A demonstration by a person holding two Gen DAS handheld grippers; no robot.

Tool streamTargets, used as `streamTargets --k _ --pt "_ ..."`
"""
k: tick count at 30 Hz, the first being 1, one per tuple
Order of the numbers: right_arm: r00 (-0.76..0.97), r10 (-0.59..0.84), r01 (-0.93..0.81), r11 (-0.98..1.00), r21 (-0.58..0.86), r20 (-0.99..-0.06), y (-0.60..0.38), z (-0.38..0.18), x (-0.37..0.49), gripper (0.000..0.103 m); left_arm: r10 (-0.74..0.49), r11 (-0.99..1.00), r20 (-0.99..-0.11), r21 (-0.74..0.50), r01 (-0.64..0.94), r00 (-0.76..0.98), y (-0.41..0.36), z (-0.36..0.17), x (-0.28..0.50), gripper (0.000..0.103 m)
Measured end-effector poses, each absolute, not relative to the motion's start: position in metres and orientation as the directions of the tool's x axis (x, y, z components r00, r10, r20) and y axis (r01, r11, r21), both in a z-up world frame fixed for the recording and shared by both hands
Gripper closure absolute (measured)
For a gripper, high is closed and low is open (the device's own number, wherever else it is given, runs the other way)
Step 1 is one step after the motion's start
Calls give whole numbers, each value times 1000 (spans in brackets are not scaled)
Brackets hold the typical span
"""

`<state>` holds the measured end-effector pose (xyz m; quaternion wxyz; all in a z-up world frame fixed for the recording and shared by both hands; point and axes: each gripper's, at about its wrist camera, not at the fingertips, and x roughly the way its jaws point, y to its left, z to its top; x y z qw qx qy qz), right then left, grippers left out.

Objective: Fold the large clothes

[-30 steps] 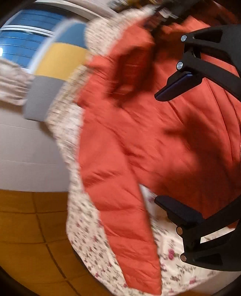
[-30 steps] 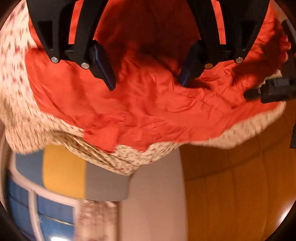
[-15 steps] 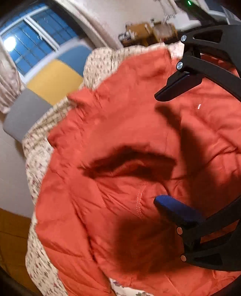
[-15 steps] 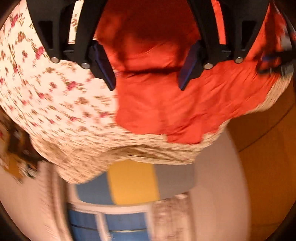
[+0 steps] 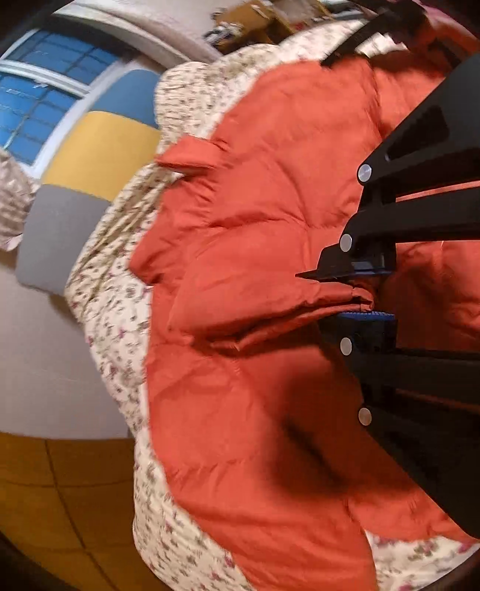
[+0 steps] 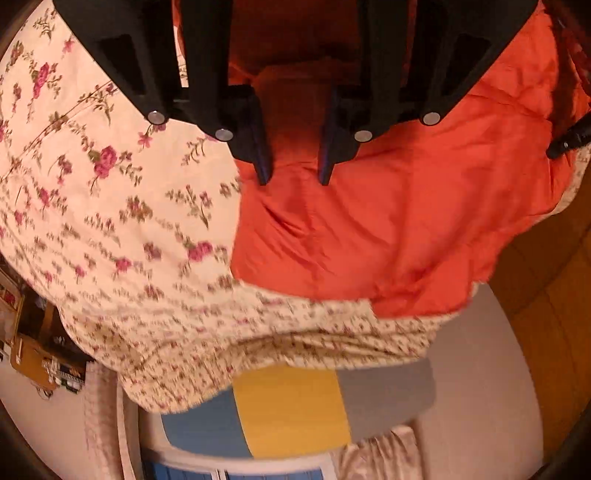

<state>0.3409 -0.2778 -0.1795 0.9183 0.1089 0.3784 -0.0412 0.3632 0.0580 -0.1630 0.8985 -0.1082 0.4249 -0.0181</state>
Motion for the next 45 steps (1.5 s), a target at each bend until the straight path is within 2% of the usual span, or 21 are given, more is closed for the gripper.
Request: streamTargets --k 3,7,13,22,24,26,29,30,32,34,35,37,39,42,45 --pt "678 -5 175 972 155 -735 -281 -198 352 78 -140 977 -731 -212 -27 668 57 -189 356 84" --pt "675 -34 177 977 117 -737 -279 -204 355 78 -162 970 -724 -242 -26 670 61 -191 354 84" --pt "693 -25 187 971 146 -720 -284 -199 341 74 -216 949 -699 -314 -21 682 68 -195 350 84" --pt "693 -16 195 967 166 -721 -286 -195 304 74 -243 935 -677 -355 -19 694 69 -193 316 84" --pt "694 9 203 957 207 -720 -294 -196 294 72 -242 935 -679 -353 -19 693 68 -192 310 84" --pt "687 20 218 948 233 -726 -300 -197 291 62 -233 940 -682 -341 -19 693 66 -190 304 84" --pt "680 29 216 947 238 -732 -302 -190 294 62 -204 953 -703 -300 -25 681 62 -185 310 84" --pt "700 44 193 949 248 -713 -302 -181 295 62 -185 961 -713 -275 -27 676 60 -182 312 81" --pt "737 47 165 955 247 -674 -302 -168 297 62 -141 975 -711 -220 -28 688 56 -170 313 62" --pt "762 42 151 959 240 -646 -302 -155 304 61 -85 979 -650 -194 -57 755 59 -153 307 18" --pt "762 50 144 959 245 -646 -302 -153 312 60 -53 979 -614 -187 -80 787 60 -145 303 13" --pt "753 54 137 962 237 -656 -298 -154 326 60 -8 977 -584 -177 -118 812 62 -136 309 12" --pt "734 35 132 972 193 -679 -293 -162 343 58 -3 979 -620 -161 -124 785 59 -140 328 12" --pt "701 29 140 974 177 -712 -289 -179 357 53 52 990 -705 -56 -128 707 50 -164 365 12" --pt "684 -6 133 984 117 -729 -282 -194 363 52 28 993 -761 -55 -107 648 52 -190 377 4"
